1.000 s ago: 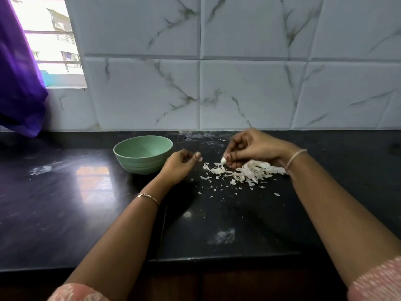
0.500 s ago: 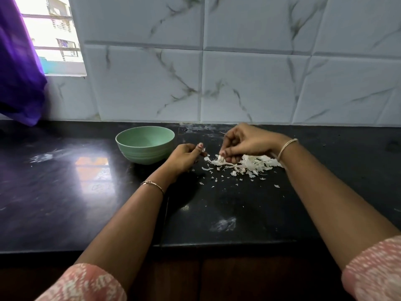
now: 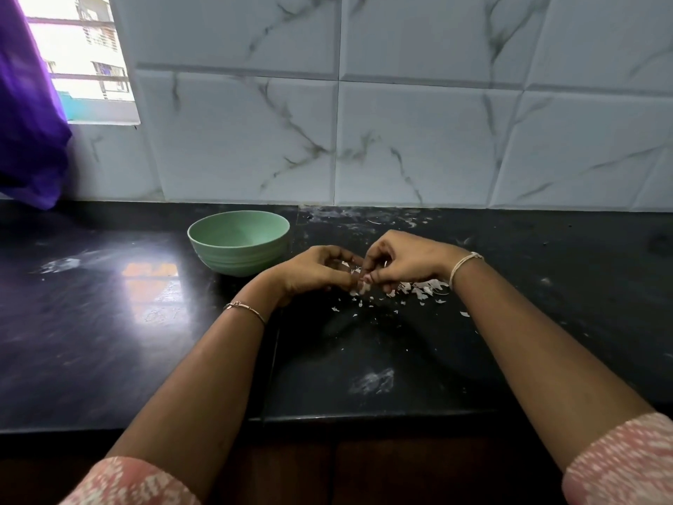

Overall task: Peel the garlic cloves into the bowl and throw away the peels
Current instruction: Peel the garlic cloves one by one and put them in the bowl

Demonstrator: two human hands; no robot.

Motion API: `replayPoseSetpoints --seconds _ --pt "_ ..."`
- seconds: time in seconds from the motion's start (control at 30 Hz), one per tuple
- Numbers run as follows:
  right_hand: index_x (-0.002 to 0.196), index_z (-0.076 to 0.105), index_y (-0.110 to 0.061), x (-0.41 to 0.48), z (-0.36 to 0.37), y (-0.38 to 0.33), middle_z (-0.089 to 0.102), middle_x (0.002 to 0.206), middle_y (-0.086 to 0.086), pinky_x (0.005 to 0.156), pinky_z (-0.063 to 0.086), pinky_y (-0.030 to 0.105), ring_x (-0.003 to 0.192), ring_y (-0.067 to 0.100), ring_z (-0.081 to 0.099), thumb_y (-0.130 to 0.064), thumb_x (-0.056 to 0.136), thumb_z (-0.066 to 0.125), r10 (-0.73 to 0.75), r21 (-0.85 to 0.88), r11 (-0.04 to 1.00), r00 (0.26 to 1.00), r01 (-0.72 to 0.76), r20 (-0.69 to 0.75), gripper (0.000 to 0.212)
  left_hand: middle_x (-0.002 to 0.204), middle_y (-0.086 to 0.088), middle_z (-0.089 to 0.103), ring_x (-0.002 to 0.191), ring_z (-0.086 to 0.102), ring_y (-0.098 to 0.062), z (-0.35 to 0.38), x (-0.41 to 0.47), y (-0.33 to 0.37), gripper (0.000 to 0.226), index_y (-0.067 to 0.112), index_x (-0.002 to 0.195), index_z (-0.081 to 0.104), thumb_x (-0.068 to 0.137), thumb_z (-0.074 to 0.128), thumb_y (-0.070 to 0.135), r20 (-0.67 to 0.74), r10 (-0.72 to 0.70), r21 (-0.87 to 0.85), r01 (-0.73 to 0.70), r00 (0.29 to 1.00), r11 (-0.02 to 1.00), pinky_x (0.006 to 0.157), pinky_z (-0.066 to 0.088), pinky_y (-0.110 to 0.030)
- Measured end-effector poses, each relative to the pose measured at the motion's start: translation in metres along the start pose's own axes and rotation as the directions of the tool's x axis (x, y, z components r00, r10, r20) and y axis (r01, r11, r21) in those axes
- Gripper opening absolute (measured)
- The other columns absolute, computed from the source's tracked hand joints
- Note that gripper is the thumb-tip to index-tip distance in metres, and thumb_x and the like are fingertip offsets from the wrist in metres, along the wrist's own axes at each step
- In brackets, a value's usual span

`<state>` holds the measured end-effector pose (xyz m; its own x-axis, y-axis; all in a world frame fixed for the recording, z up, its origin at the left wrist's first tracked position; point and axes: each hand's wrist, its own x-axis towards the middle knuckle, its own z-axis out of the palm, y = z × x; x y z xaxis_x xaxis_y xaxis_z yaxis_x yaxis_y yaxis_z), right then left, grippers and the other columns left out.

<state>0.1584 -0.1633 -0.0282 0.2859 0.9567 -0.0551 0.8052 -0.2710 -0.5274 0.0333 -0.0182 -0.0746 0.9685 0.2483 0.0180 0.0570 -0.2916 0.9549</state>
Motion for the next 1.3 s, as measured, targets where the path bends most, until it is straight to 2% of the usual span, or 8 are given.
replayPoseSetpoints --seconds 0.07,0.13,0.37,0.57,0.73,0.97,1.17,1.3 --pt "0.105 0.070 -0.002 0.000 0.002 0.000 0.072 0.088 0.009 0.058 0.050 0.014 0.059 0.004 0.065 -0.004 0.093 0.061 -0.014 0.020 1.000 1.000 0.014 0.017 0.015 0.098 -0.013 0.071 0.088 0.067 -0.019 0.000 -0.001 0.000 0.043 0.015 0.104 0.064 0.066 0.083 0.007 -0.001 0.003 0.035 -0.003 1.000 0.999 0.091 0.053 -0.035" --pt "0.107 0.069 -0.003 -0.002 0.002 0.000 0.069 0.089 0.012 0.058 0.051 0.015 0.059 0.005 0.064 -0.001 0.095 0.056 -0.018 0.052 0.998 0.999 0.016 0.043 0.018 0.094 -0.015 0.070 0.086 0.065 -0.021 0.001 -0.002 0.000 0.034 0.013 0.099 0.064 0.073 0.081 -0.001 -0.048 0.020 0.088 -0.016 0.999 0.996 0.095 0.051 -0.040" --pt "0.118 0.065 -0.005 -0.013 -0.001 -0.002 0.068 0.075 0.005 0.061 0.053 0.022 0.061 0.010 0.063 0.004 0.093 0.056 0.019 0.161 0.986 0.991 -0.040 0.130 0.028 0.093 -0.020 0.069 0.083 0.063 -0.024 -0.001 -0.004 0.001 0.022 0.009 0.094 0.067 0.077 0.078 0.001 -0.063 0.022 0.145 -0.013 0.998 0.989 0.083 0.052 -0.033" --pt "0.127 0.056 -0.007 -0.021 0.000 -0.006 0.069 0.083 0.009 0.059 0.051 0.021 0.063 0.012 0.061 0.001 0.094 0.056 0.033 0.253 0.964 0.983 -0.078 0.179 0.034 0.089 -0.017 0.069 0.078 0.063 -0.021 -0.002 -0.006 0.001 0.019 0.011 0.091 0.067 0.080 0.074 -0.002 -0.078 0.037 0.171 -0.023 0.996 0.985 0.078 0.053 -0.031" --pt "0.125 0.055 -0.008 -0.027 -0.005 0.001 0.069 0.083 0.011 0.061 0.053 0.022 0.067 0.015 0.065 -0.002 0.091 0.063 0.021 0.339 0.939 0.991 -0.064 0.130 0.036 0.072 -0.008 0.066 0.060 0.062 -0.010 -0.006 -0.007 0.000 0.013 0.009 0.085 0.065 0.080 0.077 0.008 -0.143 0.076 0.177 -0.050 0.987 0.983 0.059 0.051 -0.018" --pt "0.128 0.059 -0.010 -0.038 -0.011 0.007 0.071 0.080 0.007 0.060 0.052 0.020 0.063 0.012 0.063 -0.001 0.093 0.060 0.020 0.349 0.936 0.995 -0.052 0.096 0.036 0.079 -0.008 0.068 0.064 0.060 -0.009 -0.002 -0.008 0.003 0.006 0.012 0.085 0.068 0.084 0.074 0.011 -0.128 0.098 0.164 -0.077 0.987 0.983 0.060 0.050 -0.017" --pt "0.131 0.057 -0.016 -0.036 -0.005 0.004 0.071 0.082 0.006 0.061 0.052 0.021 0.064 0.010 0.061 -0.003 0.093 0.061 0.010 0.366 0.930 0.996 -0.040 0.083 0.041 0.067 -0.004 0.063 0.051 0.058 -0.001 0.006 -0.007 0.005 0.010 0.011 0.079 0.066 0.086 0.072 0.014 -0.215 0.122 0.158 -0.088 0.969 0.983 0.050 0.048 -0.016" --pt "0.140 0.049 -0.022 -0.033 -0.005 0.010 0.070 0.081 0.005 0.067 0.050 0.027 0.070 0.015 0.058 -0.003 0.092 0.061 0.035 0.379 0.925 0.999 -0.031 -0.005 0.053 0.065 -0.001 0.063 0.049 0.057 0.001 0.005 -0.006 0.005 0.010 0.012 0.081 0.066 0.088 0.071 0.017 -0.240 0.146 0.189 -0.101 0.960 0.977 0.051 0.046 -0.013"
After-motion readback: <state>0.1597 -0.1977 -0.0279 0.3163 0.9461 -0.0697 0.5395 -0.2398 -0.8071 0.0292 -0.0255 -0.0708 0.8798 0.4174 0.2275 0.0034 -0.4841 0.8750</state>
